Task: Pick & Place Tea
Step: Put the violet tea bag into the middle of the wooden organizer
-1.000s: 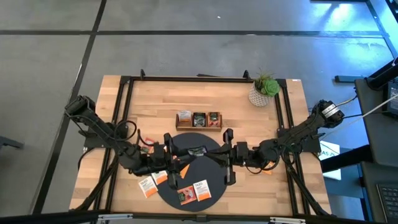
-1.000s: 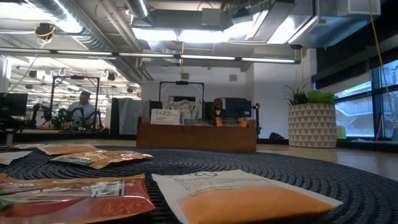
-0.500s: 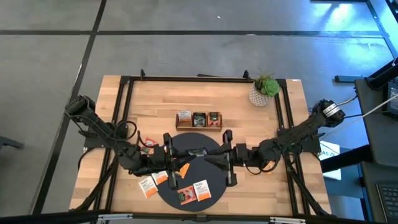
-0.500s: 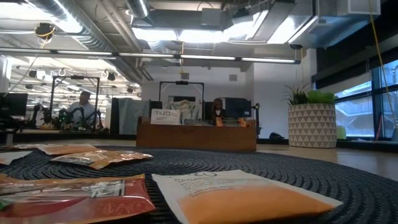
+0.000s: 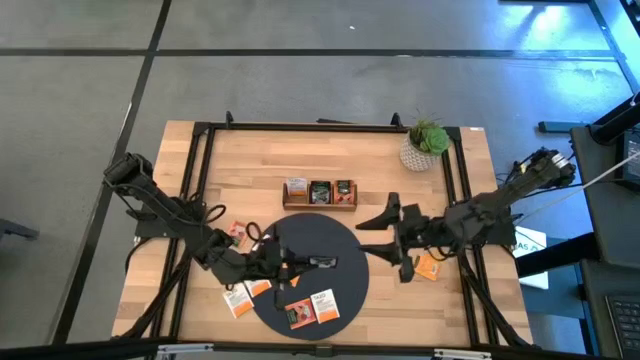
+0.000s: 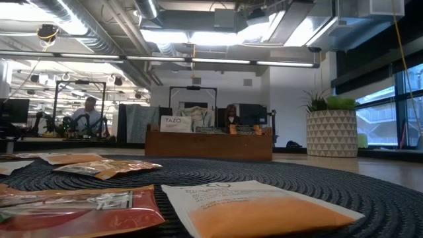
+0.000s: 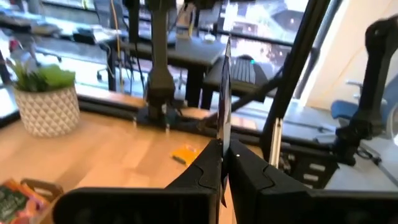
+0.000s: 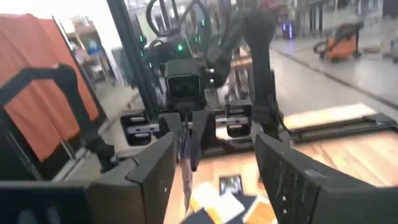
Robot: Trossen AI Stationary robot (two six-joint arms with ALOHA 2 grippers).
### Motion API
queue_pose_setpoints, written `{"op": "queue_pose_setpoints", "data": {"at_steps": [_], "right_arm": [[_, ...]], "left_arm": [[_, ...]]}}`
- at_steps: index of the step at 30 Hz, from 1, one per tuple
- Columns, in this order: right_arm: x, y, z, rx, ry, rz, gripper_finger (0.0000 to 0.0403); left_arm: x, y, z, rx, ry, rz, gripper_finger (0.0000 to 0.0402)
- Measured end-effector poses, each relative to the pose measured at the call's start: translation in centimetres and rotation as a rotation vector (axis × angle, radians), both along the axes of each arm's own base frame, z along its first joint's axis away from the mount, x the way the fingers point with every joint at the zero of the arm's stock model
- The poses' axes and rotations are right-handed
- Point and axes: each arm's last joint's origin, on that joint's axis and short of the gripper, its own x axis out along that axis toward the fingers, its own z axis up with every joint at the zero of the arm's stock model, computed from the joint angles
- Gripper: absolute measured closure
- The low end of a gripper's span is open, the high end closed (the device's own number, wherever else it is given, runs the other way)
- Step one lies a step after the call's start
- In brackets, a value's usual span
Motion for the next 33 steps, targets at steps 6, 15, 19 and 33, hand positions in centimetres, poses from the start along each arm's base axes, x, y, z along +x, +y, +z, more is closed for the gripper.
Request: {"op": "queue_pose_setpoints", "data": {"at_steps": [6, 15, 19, 33], "right_arm": [[2.7, -0.5, 1.7, -0.046, 0.245, 0.088, 0.0209], [7.7, 0.2, 1.4, -0.138, 0.488, 0.188, 0.0255], [8.3, 0.2, 2.0, -0.155, 0.518, 0.186, 0.0279], [8.9, -1.3, 2.1, -0.096, 0.556, 0.153, 0.0393]], "left_arm": [[0.7, 1.1, -0.5, -0.009, 0.045, 0.007, 0.0391], [1.4, 2.2, -0.7, -0.014, 0.067, -0.028, 0.0390], [1.5, 2.4, -0.7, -0.007, 0.070, -0.025, 0.0389], [1.5, 2.4, -0.7, 0.069, 0.075, -0.007, 0.0366]]}}
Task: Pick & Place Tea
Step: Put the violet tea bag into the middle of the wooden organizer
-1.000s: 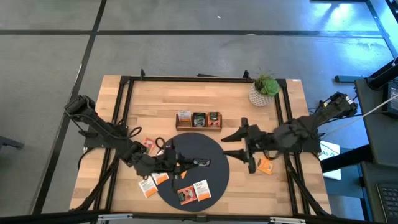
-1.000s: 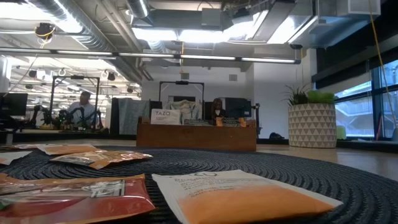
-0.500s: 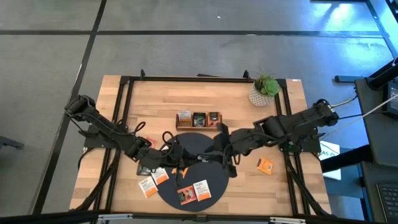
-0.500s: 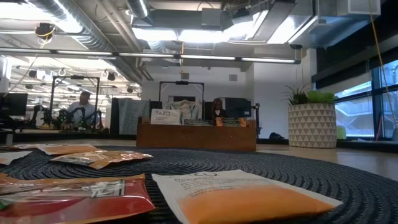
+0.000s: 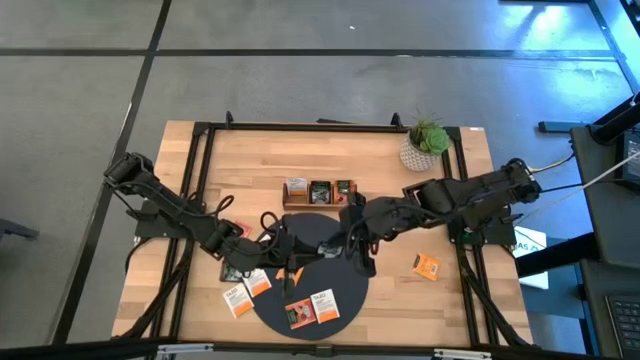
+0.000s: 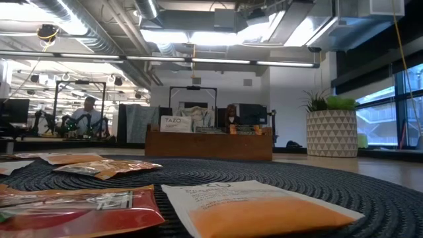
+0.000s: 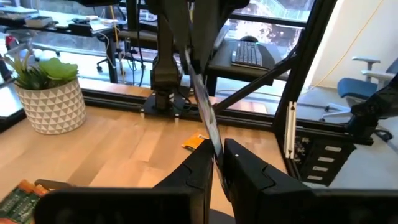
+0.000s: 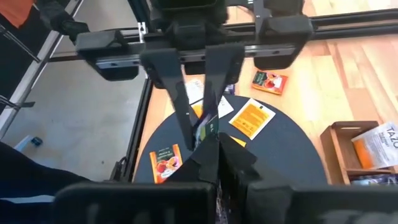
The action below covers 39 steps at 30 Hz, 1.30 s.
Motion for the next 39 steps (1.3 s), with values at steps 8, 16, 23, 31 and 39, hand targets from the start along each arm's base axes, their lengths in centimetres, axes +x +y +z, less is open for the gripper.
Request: {"op": "queue_pose_setpoints", "data": {"at_steps": [8, 16, 23, 31, 39], "right_arm": [[0.3, -0.9, 0.0, -0.003, 0.004, -0.031, 0.0397], [0.8, -4.2, -0.8, -0.104, 0.050, -0.129, 0.0399], [2.6, -7.9, -5.6, -0.228, 0.085, -0.138, 0.0399], [3.1, -13.2, -12.5, -0.257, 0.087, -0.191, 0.0399], [2.7, -15.1, -15.7, -0.245, 0.031, -0.232, 0.0399]], "left_arm": [[-0.8, 0.6, 0.1, -0.026, 0.055, 0.036, 0.0348], [-4.8, 1.5, 1.2, -0.052, 0.153, 0.008, 0.0295], [-7.3, 2.1, 0.7, -0.060, 0.180, 0.075, 0.0293], [-7.4, 2.4, -0.6, -0.012, 0.242, 0.092, 0.0291], [-7.5, 2.5, -0.7, 0.004, 0.249, 0.110, 0.0294]]}}
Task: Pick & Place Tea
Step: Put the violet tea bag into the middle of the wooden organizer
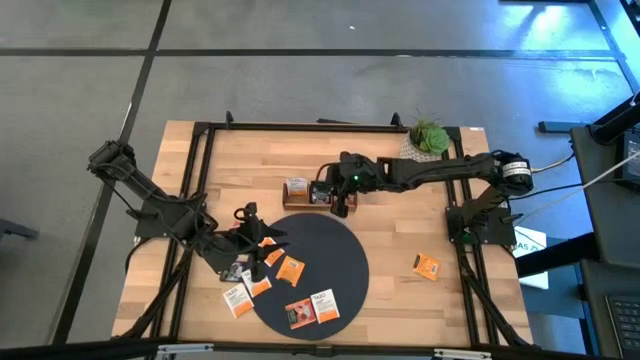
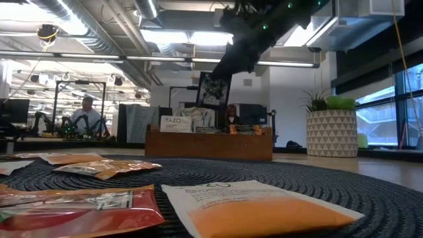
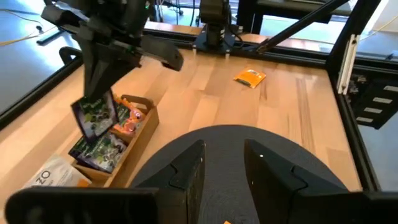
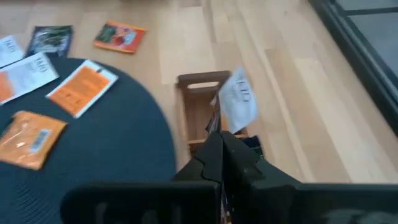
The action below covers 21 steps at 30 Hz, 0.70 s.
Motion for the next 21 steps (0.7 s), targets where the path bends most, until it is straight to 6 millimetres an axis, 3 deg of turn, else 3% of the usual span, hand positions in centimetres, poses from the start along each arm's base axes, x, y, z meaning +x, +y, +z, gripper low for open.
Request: {"op": "queue_pose_setpoints", "data": {"at_steps": [8, 15, 21], "right_arm": [[-0.1, -0.8, -2.1, -0.015, 0.023, -0.003, 0.0399], [1.5, -0.9, -4.7, -0.005, 0.079, 0.046, 0.0399], [1.7, -1.0, -5.5, -0.027, 0.116, 0.058, 0.0396]], "left_arm": [[0.0, 0.0, 0.0, 0.000, 0.000, 0.000, 0.0290], [0.0, 0.0, -0.1, 0.005, 0.008, -0.001, 0.0295], [-0.1, 0.1, -0.2, 0.007, 0.021, 0.002, 0.0290]]}}
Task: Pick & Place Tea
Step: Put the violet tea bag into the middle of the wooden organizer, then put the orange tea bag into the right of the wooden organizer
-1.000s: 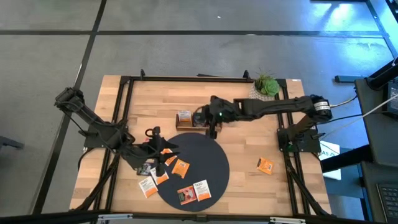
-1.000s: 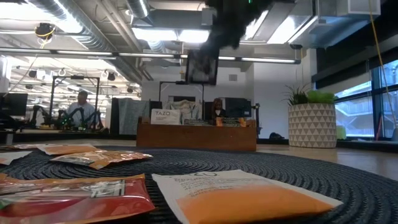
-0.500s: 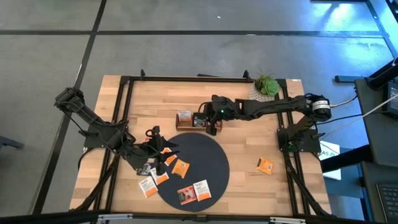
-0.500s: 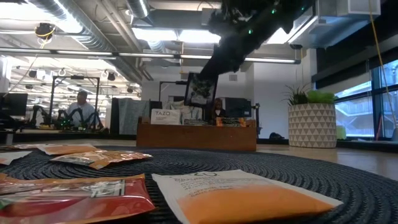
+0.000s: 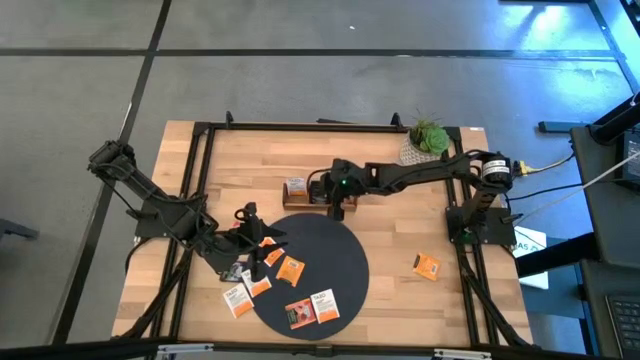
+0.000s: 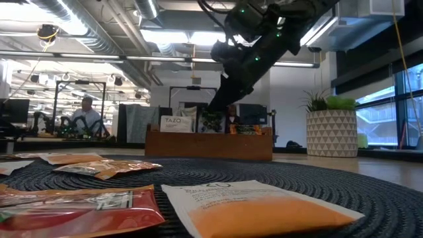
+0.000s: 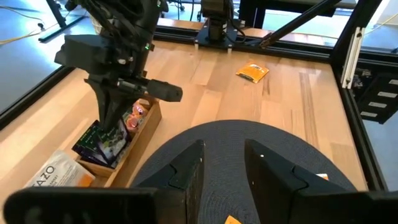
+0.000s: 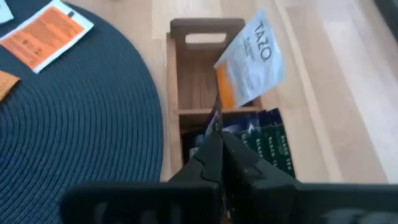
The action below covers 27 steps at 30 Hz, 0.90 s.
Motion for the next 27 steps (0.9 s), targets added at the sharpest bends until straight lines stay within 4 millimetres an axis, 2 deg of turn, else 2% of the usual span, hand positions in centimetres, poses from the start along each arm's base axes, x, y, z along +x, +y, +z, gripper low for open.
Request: {"op": "queue_pose_setpoints", "data": {"at_steps": [11, 16, 23, 27], "right_arm": [[-0.07, -0.34, 0.02, -0.072, 0.008, -0.089, 0.0372], [-0.07, -0.31, 0.02, -0.082, 0.012, -0.075, 0.0360], [-0.07, -0.28, 0.02, -0.084, 0.014, -0.052, 0.0314], [-0.19, -0.37, 0.24, -0.055, 0.000, -0.139, 0.0282]], "left_arm": [[-0.01, 0.00, -0.02, -0.001, 0.003, -0.002, 0.0292], [-0.01, -0.01, -0.02, -0.002, 0.003, -0.003, 0.0292], [-0.01, -0.01, -0.02, -0.003, 0.003, -0.003, 0.0292], [-0.01, -0.01, -0.02, -0.015, 0.000, 0.003, 0.0289]]}}
